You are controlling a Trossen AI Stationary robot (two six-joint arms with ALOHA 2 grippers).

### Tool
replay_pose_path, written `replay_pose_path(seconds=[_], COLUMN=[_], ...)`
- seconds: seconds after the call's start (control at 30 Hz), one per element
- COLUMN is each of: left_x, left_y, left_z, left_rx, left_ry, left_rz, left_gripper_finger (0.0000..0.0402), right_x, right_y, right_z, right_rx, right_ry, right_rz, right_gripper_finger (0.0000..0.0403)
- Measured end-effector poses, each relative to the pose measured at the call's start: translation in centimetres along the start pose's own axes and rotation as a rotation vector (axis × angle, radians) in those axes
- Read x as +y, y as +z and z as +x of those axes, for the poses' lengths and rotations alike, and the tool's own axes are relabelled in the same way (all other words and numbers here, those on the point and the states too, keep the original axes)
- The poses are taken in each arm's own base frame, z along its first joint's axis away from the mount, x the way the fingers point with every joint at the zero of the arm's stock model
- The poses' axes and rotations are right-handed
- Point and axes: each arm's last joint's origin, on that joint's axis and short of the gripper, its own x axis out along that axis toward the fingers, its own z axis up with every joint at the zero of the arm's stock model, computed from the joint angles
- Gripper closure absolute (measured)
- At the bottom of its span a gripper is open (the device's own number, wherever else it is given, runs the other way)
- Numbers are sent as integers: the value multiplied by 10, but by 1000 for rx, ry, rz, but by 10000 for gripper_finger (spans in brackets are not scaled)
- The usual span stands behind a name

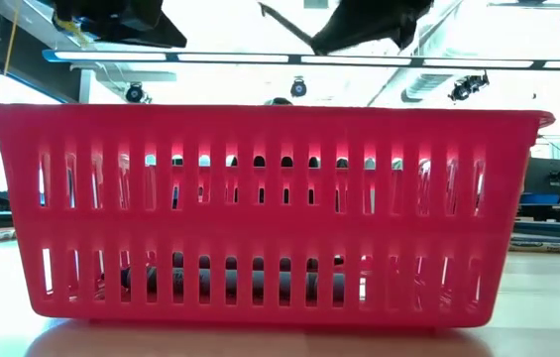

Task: Sort crayons
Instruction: Put the gray crayon into the orange bin

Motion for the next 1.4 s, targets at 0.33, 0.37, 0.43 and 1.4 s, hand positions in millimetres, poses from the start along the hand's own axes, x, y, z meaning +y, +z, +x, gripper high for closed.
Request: replay_pose_path(seconds=[0.33, 0.37, 0.43, 1.4], left_x=[-19, -25, -36, -19], left_y=[-2, -1, 2, -24], left_z=[-25, -28, -33, 42], left_rx=[96, 122, 164, -261], left_ry=[-123, -154, -236, -780], left_rz=[12, 37, 94, -267], left_gripper_finger=[293, 293, 293, 294], right_x=[4, 4, 4, 20], right_y=[0, 0, -1, -16], right_z=[-4, -4, -4, -25], right_rx=[-26, -23, -17, -59], right_ry=[-20, -21, -23, -156], right_rz=[-27, -30, -35, -5], right_gripper_finger=[402, 402, 402, 402])
